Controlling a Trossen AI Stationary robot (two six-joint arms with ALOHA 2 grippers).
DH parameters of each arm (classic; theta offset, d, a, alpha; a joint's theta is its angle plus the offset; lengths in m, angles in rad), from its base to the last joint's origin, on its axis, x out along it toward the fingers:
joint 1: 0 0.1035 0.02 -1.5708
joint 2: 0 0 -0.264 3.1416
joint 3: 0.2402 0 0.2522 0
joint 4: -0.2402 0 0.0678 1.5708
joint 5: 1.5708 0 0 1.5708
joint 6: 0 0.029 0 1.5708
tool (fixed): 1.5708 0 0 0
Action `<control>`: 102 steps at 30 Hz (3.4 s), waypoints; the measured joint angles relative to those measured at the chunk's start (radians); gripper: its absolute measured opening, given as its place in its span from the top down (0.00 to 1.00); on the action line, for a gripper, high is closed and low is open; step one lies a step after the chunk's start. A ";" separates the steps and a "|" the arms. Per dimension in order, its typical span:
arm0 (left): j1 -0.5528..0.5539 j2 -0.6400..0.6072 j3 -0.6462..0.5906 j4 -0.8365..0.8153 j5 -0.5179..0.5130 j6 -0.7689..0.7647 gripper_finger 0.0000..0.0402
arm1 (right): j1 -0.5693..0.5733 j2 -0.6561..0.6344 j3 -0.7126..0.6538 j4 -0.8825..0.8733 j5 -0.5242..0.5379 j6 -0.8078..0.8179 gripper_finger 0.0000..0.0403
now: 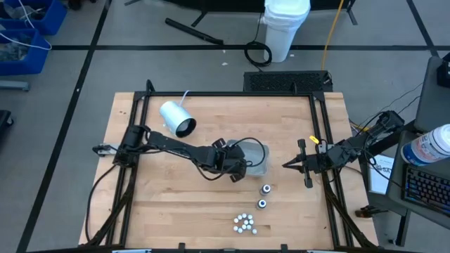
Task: Pick & Place food coloring
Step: Put the big black food coloring bottle into the gray bin
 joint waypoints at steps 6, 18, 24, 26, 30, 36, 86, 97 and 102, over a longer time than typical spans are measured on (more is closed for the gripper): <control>0.000 0.000 -0.004 0.015 0.025 0.017 0.52 | 0.000 0.000 0.000 0.000 0.000 0.000 1.00; -0.002 -0.019 -0.004 0.031 0.103 0.020 0.52 | 0.000 0.000 0.000 0.000 0.000 0.000 1.00; -0.003 -0.043 -0.004 0.040 0.095 0.020 0.52 | 0.000 0.000 0.000 0.000 0.000 -0.001 1.00; -0.004 -0.049 -0.004 0.021 0.090 0.020 0.52 | 0.000 0.000 0.000 0.000 0.000 -0.001 1.00; -0.003 -0.050 -0.004 -0.019 0.076 0.002 0.53 | 0.000 0.000 0.000 0.000 0.000 0.002 1.00; -0.004 -0.050 -0.004 -0.055 0.068 -0.031 0.53 | 0.000 0.000 0.000 -0.001 0.000 0.003 1.00; -0.006 -0.055 -0.003 0.075 0.023 0.095 0.33 | 0.000 0.000 0.000 -0.001 0.000 0.004 1.00; -0.009 -0.055 -0.003 0.076 0.023 0.069 0.33 | 0.000 0.000 0.000 -0.001 0.000 0.004 1.00; -0.009 -0.054 -0.003 0.070 0.023 0.072 0.33 | 0.000 0.000 0.000 -0.001 0.000 0.004 1.00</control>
